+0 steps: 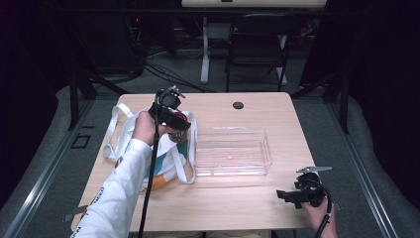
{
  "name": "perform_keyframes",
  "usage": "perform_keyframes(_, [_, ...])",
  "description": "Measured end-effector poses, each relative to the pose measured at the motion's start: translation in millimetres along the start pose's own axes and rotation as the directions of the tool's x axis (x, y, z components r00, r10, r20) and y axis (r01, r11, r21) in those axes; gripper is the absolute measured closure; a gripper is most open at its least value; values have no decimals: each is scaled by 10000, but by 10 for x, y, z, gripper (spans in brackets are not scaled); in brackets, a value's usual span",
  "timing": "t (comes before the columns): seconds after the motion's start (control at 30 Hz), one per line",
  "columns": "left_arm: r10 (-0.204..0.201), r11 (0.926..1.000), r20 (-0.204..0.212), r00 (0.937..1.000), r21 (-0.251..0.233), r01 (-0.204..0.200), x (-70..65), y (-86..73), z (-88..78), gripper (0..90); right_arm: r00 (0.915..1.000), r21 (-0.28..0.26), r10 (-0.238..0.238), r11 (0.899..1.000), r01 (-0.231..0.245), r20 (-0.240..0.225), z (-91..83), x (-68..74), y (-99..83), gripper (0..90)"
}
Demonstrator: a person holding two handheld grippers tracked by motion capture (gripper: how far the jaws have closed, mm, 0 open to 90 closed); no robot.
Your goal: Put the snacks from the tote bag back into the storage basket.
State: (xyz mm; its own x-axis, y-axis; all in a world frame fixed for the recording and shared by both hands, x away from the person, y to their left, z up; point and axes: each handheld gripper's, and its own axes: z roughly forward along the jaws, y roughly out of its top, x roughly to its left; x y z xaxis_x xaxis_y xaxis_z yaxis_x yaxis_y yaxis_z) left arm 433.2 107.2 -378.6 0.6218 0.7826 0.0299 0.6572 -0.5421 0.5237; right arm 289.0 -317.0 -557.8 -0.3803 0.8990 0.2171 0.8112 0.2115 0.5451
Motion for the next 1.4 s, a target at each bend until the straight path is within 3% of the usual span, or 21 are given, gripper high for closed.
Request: perform_keyframes(1.4, [637,9980,724,9953,-102,-632,-403,166,176,268,10000,-91,-14,10000,14,14,-17,-1,-3,130])
